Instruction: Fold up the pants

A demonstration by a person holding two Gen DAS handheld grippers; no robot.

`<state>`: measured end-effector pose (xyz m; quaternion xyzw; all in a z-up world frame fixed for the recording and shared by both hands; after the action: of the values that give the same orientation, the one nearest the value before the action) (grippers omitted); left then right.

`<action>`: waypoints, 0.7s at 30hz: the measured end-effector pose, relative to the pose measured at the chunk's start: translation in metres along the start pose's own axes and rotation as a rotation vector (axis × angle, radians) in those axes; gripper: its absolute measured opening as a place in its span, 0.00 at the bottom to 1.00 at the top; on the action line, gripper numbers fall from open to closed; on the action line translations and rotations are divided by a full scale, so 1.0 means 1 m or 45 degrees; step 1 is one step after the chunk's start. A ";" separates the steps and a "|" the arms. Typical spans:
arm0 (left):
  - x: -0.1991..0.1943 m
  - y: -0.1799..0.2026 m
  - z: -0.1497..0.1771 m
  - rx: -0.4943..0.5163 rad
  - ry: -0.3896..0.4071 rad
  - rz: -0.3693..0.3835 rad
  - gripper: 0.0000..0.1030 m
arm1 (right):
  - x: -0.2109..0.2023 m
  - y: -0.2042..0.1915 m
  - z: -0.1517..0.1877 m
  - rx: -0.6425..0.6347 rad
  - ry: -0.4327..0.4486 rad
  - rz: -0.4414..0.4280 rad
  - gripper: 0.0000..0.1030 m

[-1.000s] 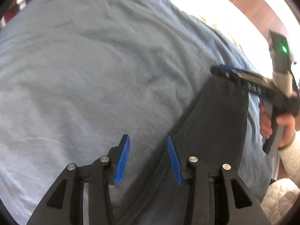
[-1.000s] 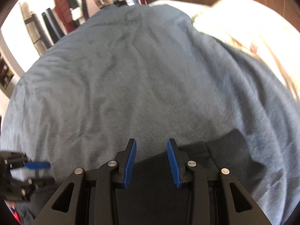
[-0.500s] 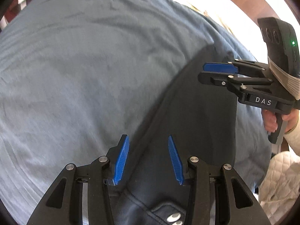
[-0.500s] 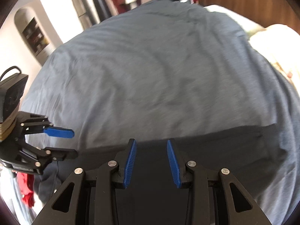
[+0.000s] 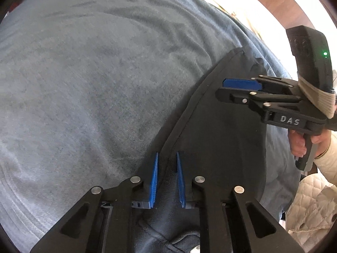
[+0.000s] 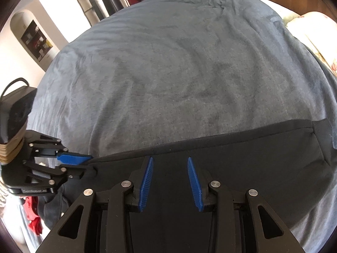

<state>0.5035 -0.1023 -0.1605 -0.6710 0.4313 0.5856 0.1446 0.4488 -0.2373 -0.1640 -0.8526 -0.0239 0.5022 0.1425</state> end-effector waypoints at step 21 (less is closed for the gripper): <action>-0.048 -0.029 0.005 -0.114 0.146 -0.171 0.46 | 0.021 -0.008 -0.008 0.009 -0.013 0.043 0.34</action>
<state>0.5247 -0.0624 -0.1274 -0.7366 0.3664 0.5537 0.1285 0.4670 -0.2271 -0.1762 -0.8497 -0.0085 0.5090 0.1369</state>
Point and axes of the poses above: each gripper's, at about its wrist camera, not at the fingertips, and x roughly the way its jaws point, y to its right, z to its underside, the point moved 6 cm from there along x, roughly the way its jaws point, and after that the axes turned 1 degree about -y, right-handed, at the moved point
